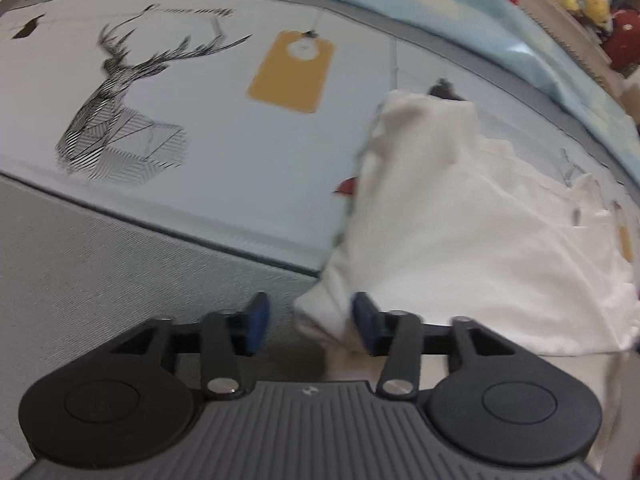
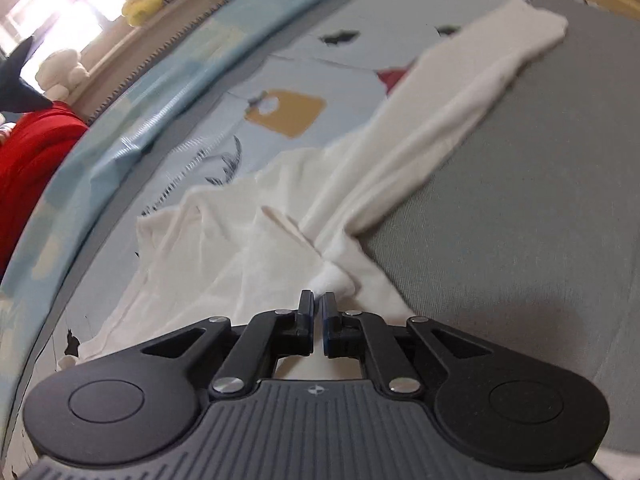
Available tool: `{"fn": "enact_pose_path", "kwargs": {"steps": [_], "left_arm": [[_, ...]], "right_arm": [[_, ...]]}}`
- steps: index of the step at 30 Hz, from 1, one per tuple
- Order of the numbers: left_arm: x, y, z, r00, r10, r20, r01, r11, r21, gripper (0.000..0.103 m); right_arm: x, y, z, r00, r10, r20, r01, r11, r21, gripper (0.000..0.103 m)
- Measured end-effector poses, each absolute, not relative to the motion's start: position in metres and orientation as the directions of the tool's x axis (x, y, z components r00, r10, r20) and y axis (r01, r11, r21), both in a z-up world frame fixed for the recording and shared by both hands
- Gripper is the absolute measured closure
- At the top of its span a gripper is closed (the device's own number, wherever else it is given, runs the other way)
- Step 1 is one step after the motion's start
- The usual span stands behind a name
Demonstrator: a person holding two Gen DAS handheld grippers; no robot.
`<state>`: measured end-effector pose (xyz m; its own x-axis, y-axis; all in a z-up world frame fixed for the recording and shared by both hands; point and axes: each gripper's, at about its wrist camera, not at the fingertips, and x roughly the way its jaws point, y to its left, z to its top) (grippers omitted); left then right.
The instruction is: Fold small clothes
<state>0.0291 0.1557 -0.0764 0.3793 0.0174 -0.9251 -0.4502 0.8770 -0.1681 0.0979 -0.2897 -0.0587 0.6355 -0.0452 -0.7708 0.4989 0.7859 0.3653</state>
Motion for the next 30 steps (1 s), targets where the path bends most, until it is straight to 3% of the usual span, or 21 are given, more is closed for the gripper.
{"fn": "enact_pose_path", "kwargs": {"steps": [4, 7, 13, 16, 19, 21, 22, 27, 30], "left_arm": [[0.028, 0.157, -0.061, 0.427, 0.058, -0.903, -0.481, 0.86, -0.172, 0.048], [0.027, 0.164, -0.049, 0.518, 0.028, -0.855, -0.489, 0.83, -0.269, 0.048], [0.036, 0.174, -0.037, 0.604, -0.007, -0.797, -0.474, 0.801, -0.366, 0.049], [0.041, 0.179, -0.037, 0.626, -0.024, -0.779, -0.472, 0.784, -0.403, 0.05], [0.048, 0.181, -0.037, 0.641, -0.052, -0.765, -0.461, 0.772, -0.438, 0.05], [0.051, 0.183, -0.039, 0.651, -0.076, -0.755, -0.45, 0.763, -0.464, 0.051], [0.054, 0.184, -0.041, 0.656, -0.092, -0.749, -0.443, 0.757, -0.481, 0.051], [0.074, 0.19, -0.054, 0.657, -0.147, -0.739, -0.416, 0.747, -0.518, 0.05], [0.086, 0.189, -0.067, 0.632, -0.191, -0.751, -0.408, 0.742, -0.532, 0.05]], "right_arm": [[0.093, -0.299, -0.049, 0.667, -0.071, -0.741, 0.515, 0.763, 0.39, 0.098], [0.093, -0.301, -0.052, 0.683, -0.018, -0.731, 0.488, 0.756, 0.437, 0.096], [0.104, -0.3, -0.075, 0.627, 0.093, -0.774, 0.501, 0.713, 0.491, 0.08], [0.107, -0.304, -0.087, 0.586, 0.107, -0.803, 0.538, 0.689, 0.485, 0.079], [0.108, -0.304, -0.089, 0.577, 0.114, -0.809, 0.541, 0.688, 0.483, 0.08], [0.109, -0.302, -0.088, 0.587, 0.12, -0.801, 0.525, 0.696, 0.489, 0.101], [0.108, -0.303, -0.085, 0.597, 0.106, -0.795, 0.524, 0.699, 0.487, 0.103], [0.099, -0.308, -0.063, 0.662, -0.02, -0.75, 0.548, 0.696, 0.465, 0.103], [0.105, -0.309, -0.077, 0.618, 0.075, -0.782, 0.54, 0.682, 0.493, 0.103]]}}
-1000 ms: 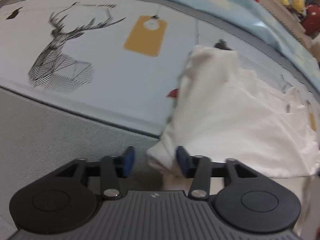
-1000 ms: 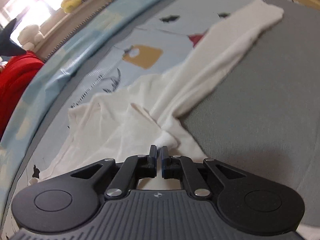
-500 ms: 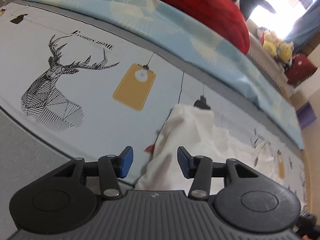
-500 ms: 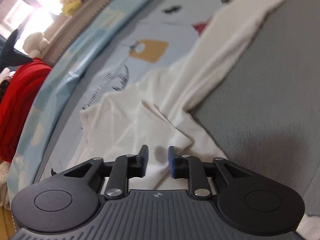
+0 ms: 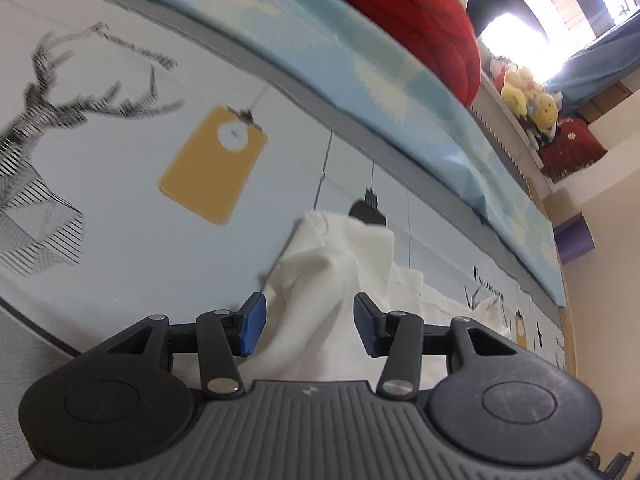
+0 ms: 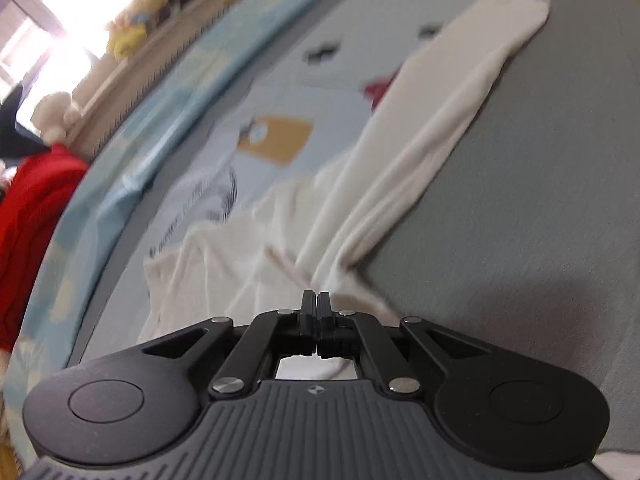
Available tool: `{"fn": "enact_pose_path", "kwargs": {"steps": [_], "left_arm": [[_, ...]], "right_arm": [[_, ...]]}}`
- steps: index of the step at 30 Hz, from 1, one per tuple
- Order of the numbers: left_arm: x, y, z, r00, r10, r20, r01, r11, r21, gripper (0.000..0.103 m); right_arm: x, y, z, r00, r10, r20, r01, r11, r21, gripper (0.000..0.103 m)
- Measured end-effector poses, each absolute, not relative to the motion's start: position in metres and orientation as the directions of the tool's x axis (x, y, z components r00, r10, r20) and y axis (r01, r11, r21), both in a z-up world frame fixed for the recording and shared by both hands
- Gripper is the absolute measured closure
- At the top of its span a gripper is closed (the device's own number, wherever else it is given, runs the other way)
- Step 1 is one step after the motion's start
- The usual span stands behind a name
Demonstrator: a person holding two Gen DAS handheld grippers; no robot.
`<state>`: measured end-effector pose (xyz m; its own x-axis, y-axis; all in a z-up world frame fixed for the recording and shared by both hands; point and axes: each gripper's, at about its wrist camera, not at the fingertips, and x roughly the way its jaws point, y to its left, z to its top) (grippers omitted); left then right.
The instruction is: Fold small clothes
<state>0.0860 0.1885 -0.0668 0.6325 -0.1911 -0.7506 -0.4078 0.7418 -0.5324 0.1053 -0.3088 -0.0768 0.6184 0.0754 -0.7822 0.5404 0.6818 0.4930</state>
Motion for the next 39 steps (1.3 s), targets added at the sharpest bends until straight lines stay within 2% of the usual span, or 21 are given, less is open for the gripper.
{"fn": "enact_pose_path", "kwargs": {"steps": [2, 7, 9, 10, 11, 15, 16, 19, 23, 26, 29, 31, 32, 34, 37, 39], "left_arm": [[0.092, 0.185, -0.07, 0.63, -0.19, -0.753, -0.407, 0.745, -0.529, 0.05], [0.106, 0.176, -0.071, 0.647, -0.153, -0.747, -0.398, 0.768, -0.502, 0.05], [0.106, 0.175, -0.072, 0.648, -0.139, -0.749, -0.404, 0.77, -0.493, 0.054], [0.106, 0.174, -0.07, 0.656, -0.115, -0.746, -0.403, 0.782, -0.475, 0.083], [0.105, 0.174, -0.065, 0.669, -0.066, -0.74, -0.4, 0.808, -0.433, 0.098], [0.095, 0.18, -0.048, 0.671, 0.147, -0.726, -0.474, 0.838, -0.268, 0.097], [0.093, 0.184, -0.048, 0.659, 0.164, -0.734, -0.495, 0.83, -0.258, 0.095], [0.087, 0.192, -0.041, 0.666, 0.122, -0.736, -0.496, 0.809, -0.315, 0.091], [0.078, 0.179, -0.02, 0.675, 0.126, -0.727, -0.464, 0.838, -0.286, 0.087], [0.068, 0.172, -0.022, 0.653, 0.036, -0.756, -0.441, 0.83, -0.341, 0.087], [0.06, 0.164, -0.04, 0.559, -0.044, -0.828, -0.425, 0.842, -0.332, 0.087], [0.051, 0.16, -0.065, 0.403, -0.032, -0.914, -0.445, 0.866, -0.227, 0.088], [0.044, 0.161, -0.072, 0.38, -0.029, -0.925, -0.458, 0.863, -0.215, 0.091], [0.035, 0.164, -0.066, 0.399, -0.038, -0.916, -0.459, 0.857, -0.235, 0.091], [0.027, 0.166, -0.045, 0.477, 0.011, -0.879, -0.458, 0.857, -0.238, 0.086], [0.026, 0.164, -0.043, 0.495, -0.007, -0.869, -0.436, 0.863, -0.255, 0.081]], "right_arm": [[0.105, -0.305, -0.082, 0.597, 0.083, -0.798, 0.541, 0.693, 0.476, 0.1], [0.11, -0.3, -0.086, 0.578, 0.121, -0.807, 0.525, 0.702, 0.482, 0.1], [0.111, -0.302, -0.088, 0.563, 0.129, -0.816, 0.529, 0.703, 0.476, 0.1], [0.11, -0.303, -0.09, 0.555, 0.131, -0.821, 0.536, 0.699, 0.474, 0.1], [0.11, -0.303, -0.092, 0.548, 0.131, -0.826, 0.544, 0.695, 0.47, 0.1], [0.112, -0.302, -0.089, 0.557, 0.138, -0.819, 0.531, 0.699, 0.479, 0.1], [0.113, -0.301, -0.087, 0.562, 0.14, -0.815, 0.521, 0.706, 0.48, 0.1], [0.111, -0.299, -0.08, 0.577, 0.128, -0.806, 0.5, 0.725, 0.474, 0.1], [0.111, -0.296, -0.073, 0.601, 0.126, -0.789, 0.47, 0.743, 0.477, 0.1], [0.112, -0.292, -0.07, 0.61, 0.147, -0.779, 0.446, 0.749, 0.491, 0.1], [0.114, -0.287, -0.07, 0.602, 0.169, -0.781, 0.431, 0.755, 0.495, 0.1], [0.115, -0.285, -0.071, 0.595, 0.174, -0.785, 0.43, 0.756, 0.493, 0.1], [0.116, -0.284, -0.071, 0.589, 0.172, -0.79, 0.43, 0.761, 0.486, 0.1], [0.117, -0.282, -0.072, 0.581, 0.172, -0.796, 0.426, 0.769, 0.477, 0.1], [0.119, -0.28, -0.076, 0.567, 0.18, -0.804, 0.428, 0.769, 0.474, 0.092], [0.119, -0.279, -0.08, 0.564, 0.195, -0.802, 0.428, 0.761, 0.487, 0.09]]}}
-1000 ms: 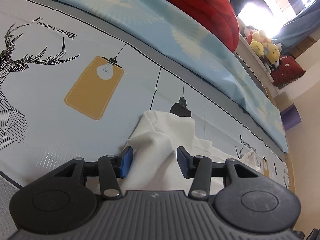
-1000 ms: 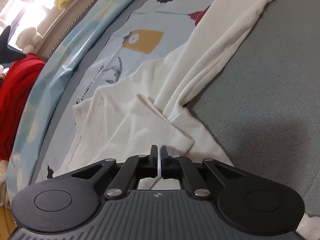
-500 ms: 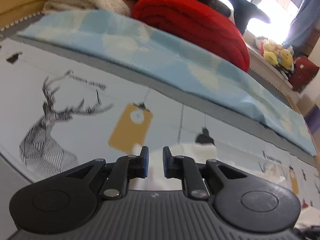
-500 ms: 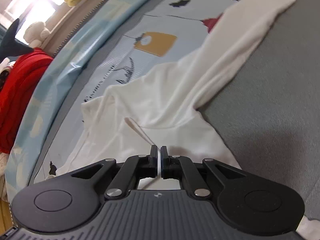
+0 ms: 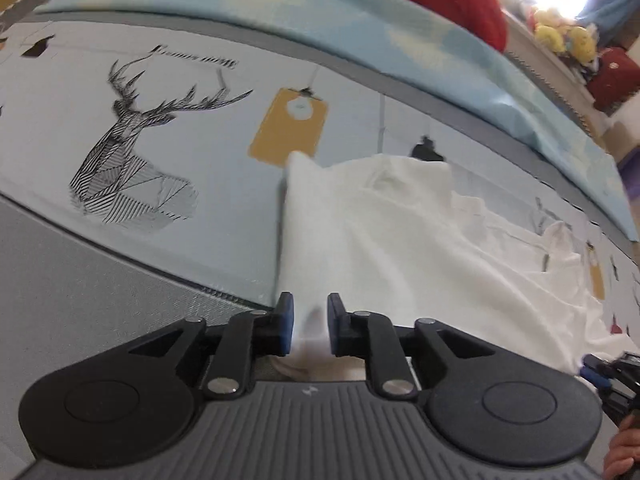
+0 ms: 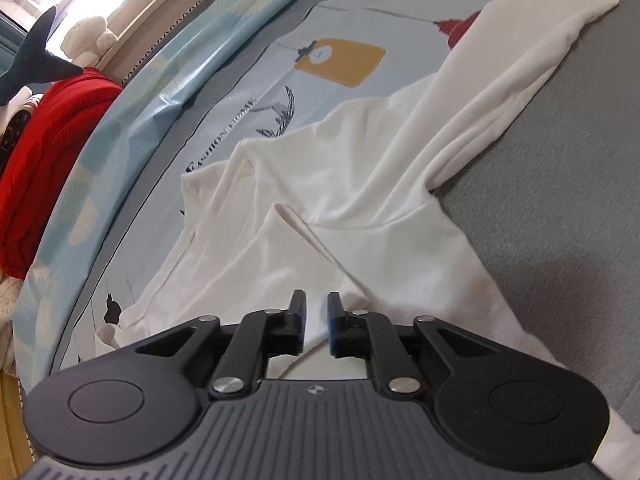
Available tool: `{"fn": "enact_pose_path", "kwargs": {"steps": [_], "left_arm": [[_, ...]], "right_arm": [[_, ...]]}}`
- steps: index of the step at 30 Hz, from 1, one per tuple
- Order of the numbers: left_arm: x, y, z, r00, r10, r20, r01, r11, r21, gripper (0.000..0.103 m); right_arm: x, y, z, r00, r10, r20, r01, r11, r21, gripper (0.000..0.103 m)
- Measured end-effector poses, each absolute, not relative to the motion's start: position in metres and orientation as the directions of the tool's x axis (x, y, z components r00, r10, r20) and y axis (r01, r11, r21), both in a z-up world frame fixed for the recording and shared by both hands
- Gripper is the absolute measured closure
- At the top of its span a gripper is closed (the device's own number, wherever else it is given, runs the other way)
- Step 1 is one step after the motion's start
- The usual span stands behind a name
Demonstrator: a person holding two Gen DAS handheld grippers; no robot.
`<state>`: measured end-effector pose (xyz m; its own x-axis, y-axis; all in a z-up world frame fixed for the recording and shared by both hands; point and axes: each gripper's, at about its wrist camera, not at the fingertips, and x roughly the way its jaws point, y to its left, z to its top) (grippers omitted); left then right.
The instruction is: Fold small clothes
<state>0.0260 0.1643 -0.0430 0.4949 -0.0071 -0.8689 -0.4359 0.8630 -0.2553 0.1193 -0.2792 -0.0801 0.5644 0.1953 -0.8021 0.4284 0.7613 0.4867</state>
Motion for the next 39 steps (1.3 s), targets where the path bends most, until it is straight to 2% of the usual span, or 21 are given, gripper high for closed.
{"fn": "enact_pose_path", "kwargs": {"steps": [4, 7, 12, 16, 18, 19, 25, 27, 29, 33, 35, 37, 39], "left_arm": [[0.026, 0.165, -0.062, 0.444, -0.072, -0.893, -0.426, 0.86, -0.281, 0.077], [0.027, 0.166, -0.068, 0.417, -0.054, -0.907, -0.42, 0.874, -0.245, 0.08], [0.023, 0.164, -0.047, 0.47, -0.022, -0.883, -0.389, 0.892, -0.229, 0.077], [0.025, 0.156, -0.048, 0.477, -0.097, -0.873, -0.323, 0.905, -0.277, 0.069], [0.028, 0.154, -0.063, 0.403, -0.066, -0.913, -0.324, 0.922, -0.21, 0.07], [0.027, 0.153, -0.07, 0.379, -0.047, -0.924, -0.317, 0.932, -0.177, 0.073], [0.024, 0.157, -0.059, 0.391, -0.034, -0.92, -0.313, 0.935, -0.167, 0.073], [0.025, 0.158, -0.055, 0.408, -0.018, -0.913, -0.318, 0.934, -0.161, 0.073], [0.025, 0.158, -0.05, 0.438, -0.016, -0.899, -0.317, 0.933, -0.171, 0.073], [0.026, 0.155, -0.041, 0.484, -0.069, -0.873, -0.293, 0.927, -0.235, 0.07], [0.029, 0.151, -0.04, 0.486, -0.076, -0.87, -0.273, 0.933, -0.234, 0.07], [0.031, 0.146, -0.046, 0.459, -0.068, -0.886, -0.261, 0.943, -0.207, 0.069], [0.032, 0.144, -0.058, 0.397, -0.036, -0.917, -0.258, 0.955, -0.149, 0.069]], "right_arm": [[0.121, -0.276, -0.087, 0.561, 0.187, -0.806, 0.431, 0.766, 0.477, 0.088], [0.12, -0.278, -0.094, 0.541, 0.177, -0.822, 0.471, 0.746, 0.471, 0.089], [0.112, -0.274, -0.072, 0.568, 0.079, -0.82, 0.503, 0.754, 0.421, 0.087], [0.11, -0.272, -0.068, 0.577, 0.061, -0.814, 0.496, 0.767, 0.408, 0.071], [0.109, -0.274, -0.074, 0.556, 0.066, -0.829, 0.514, 0.757, 0.405, 0.07], [0.109, -0.275, -0.077, 0.546, 0.068, -0.835, 0.524, 0.75, 0.403, 0.07], [0.113, -0.279, -0.083, 0.557, 0.079, -0.827, 0.518, 0.746, 0.42, 0.07], [0.115, -0.28, -0.085, 0.56, 0.086, -0.824, 0.509, 0.749, 0.424, 0.073], [0.115, -0.282, -0.085, 0.57, 0.084, -0.817, 0.504, 0.75, 0.429, 0.101], [0.108, -0.284, -0.057, 0.693, 0.07, -0.718, 0.435, 0.754, 0.493, 0.101], [0.106, -0.278, -0.04, 0.739, 0.032, -0.673, 0.386, 0.798, 0.462, 0.101], [0.11, -0.275, -0.04, 0.714, -0.02, -0.7, 0.397, 0.835, 0.38, 0.101], [0.115, -0.28, -0.057, 0.626, -0.051, -0.778, 0.457, 0.833, 0.312, 0.099]]}}
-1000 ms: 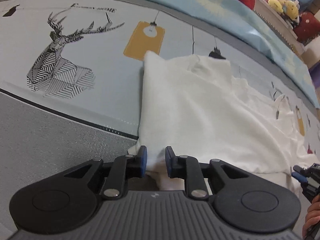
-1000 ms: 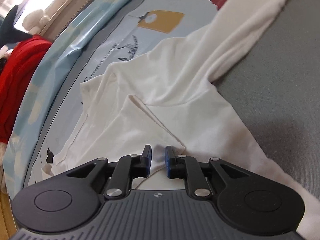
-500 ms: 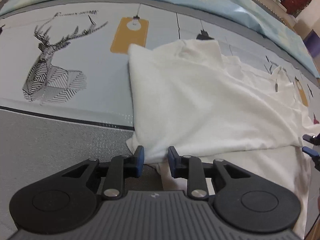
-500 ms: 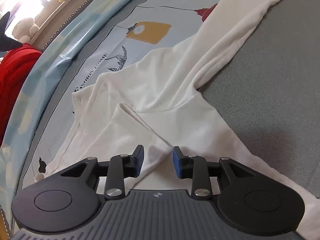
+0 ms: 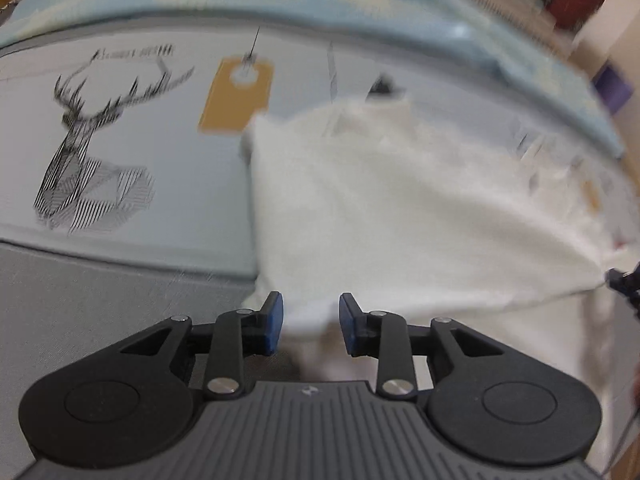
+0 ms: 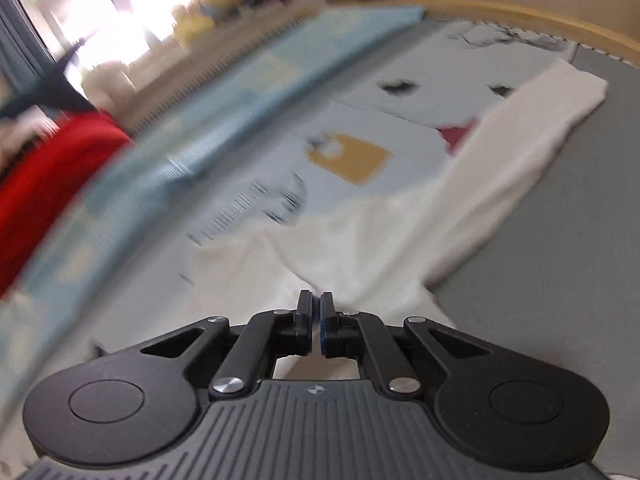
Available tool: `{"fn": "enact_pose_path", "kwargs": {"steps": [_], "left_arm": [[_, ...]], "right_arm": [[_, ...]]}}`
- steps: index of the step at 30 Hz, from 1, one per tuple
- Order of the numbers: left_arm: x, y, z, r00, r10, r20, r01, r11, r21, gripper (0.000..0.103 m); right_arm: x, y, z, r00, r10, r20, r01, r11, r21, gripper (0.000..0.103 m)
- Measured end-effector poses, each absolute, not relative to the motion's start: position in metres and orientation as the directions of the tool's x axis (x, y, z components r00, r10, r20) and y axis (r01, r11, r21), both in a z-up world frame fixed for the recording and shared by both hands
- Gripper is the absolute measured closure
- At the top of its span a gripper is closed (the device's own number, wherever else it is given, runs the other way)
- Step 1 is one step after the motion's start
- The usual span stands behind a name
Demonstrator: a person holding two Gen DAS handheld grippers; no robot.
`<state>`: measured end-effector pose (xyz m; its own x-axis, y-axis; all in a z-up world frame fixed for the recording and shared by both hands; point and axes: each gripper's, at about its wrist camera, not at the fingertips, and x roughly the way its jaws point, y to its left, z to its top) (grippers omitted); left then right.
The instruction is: Fold small clothes
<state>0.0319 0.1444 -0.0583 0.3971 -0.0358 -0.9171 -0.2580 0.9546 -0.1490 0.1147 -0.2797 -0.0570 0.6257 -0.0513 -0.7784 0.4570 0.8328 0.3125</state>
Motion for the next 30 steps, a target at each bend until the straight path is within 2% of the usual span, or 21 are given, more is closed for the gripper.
{"fn": "enact_pose_path", "kwargs": {"steps": [3, 6, 7, 8, 10, 12, 13, 14, 18, 24, 28, 30], "left_arm": [[0.03, 0.147, -0.065, 0.361, 0.016, -0.933, -0.268, 0.959, -0.088, 0.068], [0.027, 0.154, -0.051, 0.428, -0.018, -0.903, -0.287, 0.945, -0.155, 0.068], [0.027, 0.154, -0.046, 0.453, -0.029, -0.891, -0.281, 0.944, -0.174, 0.068], [0.027, 0.153, -0.045, 0.462, -0.035, -0.886, -0.277, 0.943, -0.182, 0.068], [0.03, 0.15, -0.053, 0.435, -0.031, -0.9, -0.275, 0.947, -0.166, 0.068], [0.034, 0.147, -0.066, 0.387, 0.001, -0.922, -0.275, 0.954, -0.115, 0.066], [0.034, 0.145, -0.07, 0.369, 0.025, -0.929, -0.27, 0.959, -0.082, 0.061], [0.034, 0.142, -0.07, 0.361, 0.034, -0.932, -0.259, 0.964, -0.065, 0.061], [0.031, 0.134, -0.05, 0.421, 0.078, -0.904, -0.271, 0.962, -0.043, 0.06], [0.022, 0.095, -0.009, 0.553, 0.176, -0.814, -0.241, 0.969, 0.046, 0.058], [0.006, 0.07, 0.028, 0.642, 0.243, -0.727, -0.255, 0.962, 0.097, 0.045], [-0.001, 0.055, 0.046, 0.666, 0.266, -0.697, -0.28, 0.955, 0.096, 0.043]], "right_arm": [[0.112, -0.291, -0.067, 0.558, -0.12, -0.821, 0.544, 0.8, 0.253, 0.095], [0.111, -0.287, -0.05, 0.651, -0.109, -0.751, 0.49, 0.816, 0.307, 0.095], [0.11, -0.284, -0.044, 0.69, -0.079, -0.719, 0.448, 0.827, 0.34, 0.092], [0.112, -0.282, -0.043, 0.714, -0.027, -0.699, 0.402, 0.833, 0.379, 0.084], [0.119, -0.279, -0.052, 0.691, 0.071, -0.72, 0.364, 0.826, 0.431, 0.074], [0.127, -0.279, -0.076, 0.579, 0.087, -0.811, 0.407, 0.831, 0.379, 0.073], [0.129, -0.28, -0.088, 0.511, 0.074, -0.856, 0.43, 0.84, 0.329, 0.073], [0.127, -0.283, -0.094, 0.491, 0.062, -0.869, 0.448, 0.838, 0.313, 0.075], [0.122, -0.284, -0.078, 0.543, 0.061, -0.838, 0.419, 0.845, 0.333, 0.073], [0.113, -0.289, -0.043, 0.612, 0.081, -0.787, 0.354, 0.861, 0.364, 0.072], [0.101, -0.316, -0.028, 0.64, 0.085, -0.764, 0.34, 0.86, 0.38, 0.072], [0.096, -0.331, -0.023, 0.649, 0.08, -0.757, 0.338, 0.861, 0.38, 0.072]]}}
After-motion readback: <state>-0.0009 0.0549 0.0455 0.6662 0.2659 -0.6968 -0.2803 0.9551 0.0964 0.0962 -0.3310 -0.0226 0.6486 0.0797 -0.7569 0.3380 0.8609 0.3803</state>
